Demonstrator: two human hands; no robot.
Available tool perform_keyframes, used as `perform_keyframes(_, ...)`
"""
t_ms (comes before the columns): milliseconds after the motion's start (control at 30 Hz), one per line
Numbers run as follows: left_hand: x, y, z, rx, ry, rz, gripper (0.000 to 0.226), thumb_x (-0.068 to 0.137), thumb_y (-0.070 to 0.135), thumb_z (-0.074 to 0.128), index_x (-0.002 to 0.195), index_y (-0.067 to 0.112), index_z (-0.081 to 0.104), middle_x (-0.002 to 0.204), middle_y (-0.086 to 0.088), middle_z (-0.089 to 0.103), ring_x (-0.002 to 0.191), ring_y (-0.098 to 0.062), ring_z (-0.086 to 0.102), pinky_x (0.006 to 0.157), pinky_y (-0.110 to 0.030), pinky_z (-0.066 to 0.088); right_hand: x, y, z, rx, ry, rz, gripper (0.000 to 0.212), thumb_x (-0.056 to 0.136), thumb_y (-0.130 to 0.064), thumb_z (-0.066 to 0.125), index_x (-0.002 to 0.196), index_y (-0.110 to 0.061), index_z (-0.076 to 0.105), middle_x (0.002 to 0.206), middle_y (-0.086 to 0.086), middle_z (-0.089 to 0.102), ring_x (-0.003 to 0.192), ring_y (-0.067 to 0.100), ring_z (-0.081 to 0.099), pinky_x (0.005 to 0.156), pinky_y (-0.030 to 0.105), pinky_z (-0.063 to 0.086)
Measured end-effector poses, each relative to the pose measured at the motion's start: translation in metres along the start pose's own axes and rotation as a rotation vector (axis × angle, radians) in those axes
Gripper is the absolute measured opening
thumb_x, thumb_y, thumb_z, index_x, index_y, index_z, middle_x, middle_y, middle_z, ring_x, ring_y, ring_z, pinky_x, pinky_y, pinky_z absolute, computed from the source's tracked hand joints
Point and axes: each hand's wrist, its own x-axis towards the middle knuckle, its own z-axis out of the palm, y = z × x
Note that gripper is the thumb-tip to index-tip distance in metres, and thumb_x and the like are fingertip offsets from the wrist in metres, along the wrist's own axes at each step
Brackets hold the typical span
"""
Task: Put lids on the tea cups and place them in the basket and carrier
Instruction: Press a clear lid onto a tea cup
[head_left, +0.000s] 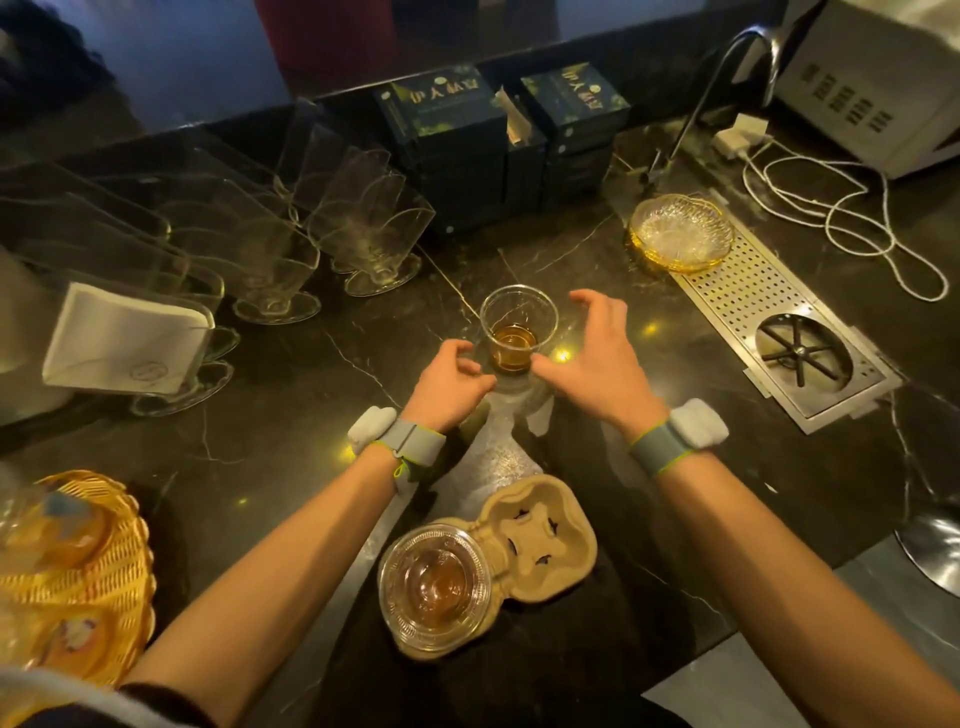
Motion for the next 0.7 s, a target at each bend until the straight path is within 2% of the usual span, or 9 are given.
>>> perform_keyframes(67,0.01,-0.002,-0.003,0.072,0.01,0.075,0.079,0.077,0.023,0.081,0.142,0.015,0.037,0.12,-0.003,0.057,0.106,-0.019,0.06,0.096,-0.036,0.05,0.02,-0.007,-0.001,-0.057,-0.08,0.007,0.09,0.068,-0.04,0.078,0.142,-0.015,0.032,0.136,0.009,0.032,0.121,0.026,0.049,0.1,0.027,0.037)
perform_keyframes(133,0.02,0.001,-0.004,0.049,-0.034,0.12,0.096,0.071,0.031,0.086,0.148,0.019,0.03,0.137,-0.001,0.051,0.12,-0.016,0.052,0.103,-0.032,0.045,0.038,-0.015,0.001,-0.134,-0.161,0.003,0.093,0.07,-0.039,0.08,0.145,-0.016,0.029,0.138,0.012,0.032,0.125,0.032,0.049,0.103,0.034,0.041)
perform_keyframes(233,0.031,0.008,-0.001,-0.036,-0.092,0.178,0.102,0.066,0.031,0.09,0.148,0.025,0.03,0.145,0.001,0.049,0.129,-0.013,0.046,0.105,-0.027,0.038,0.057,-0.024,0.004,-0.244,-0.243,-0.026,0.095,0.071,-0.046,0.08,0.147,-0.017,0.03,0.141,0.013,0.035,0.128,0.033,0.048,0.105,0.04,0.044)
perform_keyframes(333,0.038,0.01,0.005,-0.064,-0.109,0.228,0.095,0.066,0.028,0.089,0.144,0.03,0.035,0.135,0.005,0.057,0.122,-0.011,0.053,0.102,-0.027,0.042,0.064,-0.029,0.009,-0.299,-0.268,-0.064,0.092,0.073,-0.049,0.077,0.147,-0.017,0.033,0.14,0.012,0.037,0.128,0.032,0.047,0.105,0.042,0.045)
perform_keyframes(400,0.038,0.011,0.007,-0.074,-0.126,0.244,0.092,0.067,0.03,0.088,0.143,0.032,0.037,0.127,0.012,0.058,0.114,-0.006,0.056,0.092,-0.02,0.044,0.065,-0.031,0.011,-0.322,-0.286,-0.087,0.089,0.075,-0.05,0.075,0.148,-0.018,0.033,0.139,0.012,0.038,0.127,0.032,0.048,0.103,0.043,0.046)
perform_keyframes(500,0.036,0.011,0.008,-0.081,-0.116,0.264,0.088,0.068,0.033,0.086,0.143,0.033,0.038,0.123,0.015,0.056,0.114,-0.006,0.055,0.086,-0.014,0.042,0.064,-0.031,0.016,-0.301,-0.302,-0.086,0.088,0.077,-0.051,0.073,0.149,-0.019,0.033,0.138,0.011,0.037,0.125,0.031,0.049,0.103,0.044,0.048)
perform_keyframes(633,0.037,0.01,0.008,-0.058,-0.085,0.281,0.083,0.074,0.021,0.082,0.144,0.029,0.039,0.121,0.014,0.056,0.106,0.0,0.053,0.072,0.006,0.038,0.059,-0.026,0.023,-0.286,-0.28,-0.096,0.088,0.079,-0.05,0.071,0.151,-0.014,0.033,0.139,0.011,0.034,0.125,0.029,0.048,0.105,0.04,0.046)
perform_keyframes(700,0.039,0.008,0.008,-0.02,-0.079,0.284,0.08,0.075,0.017,0.08,0.144,0.026,0.041,0.121,0.012,0.058,0.1,0.005,0.053,0.07,0.009,0.034,0.055,-0.022,0.027,-0.309,-0.259,-0.127,0.088,0.082,-0.05,0.067,0.152,-0.01,0.031,0.144,0.012,0.033,0.132,0.029,0.042,0.11,0.039,0.04)
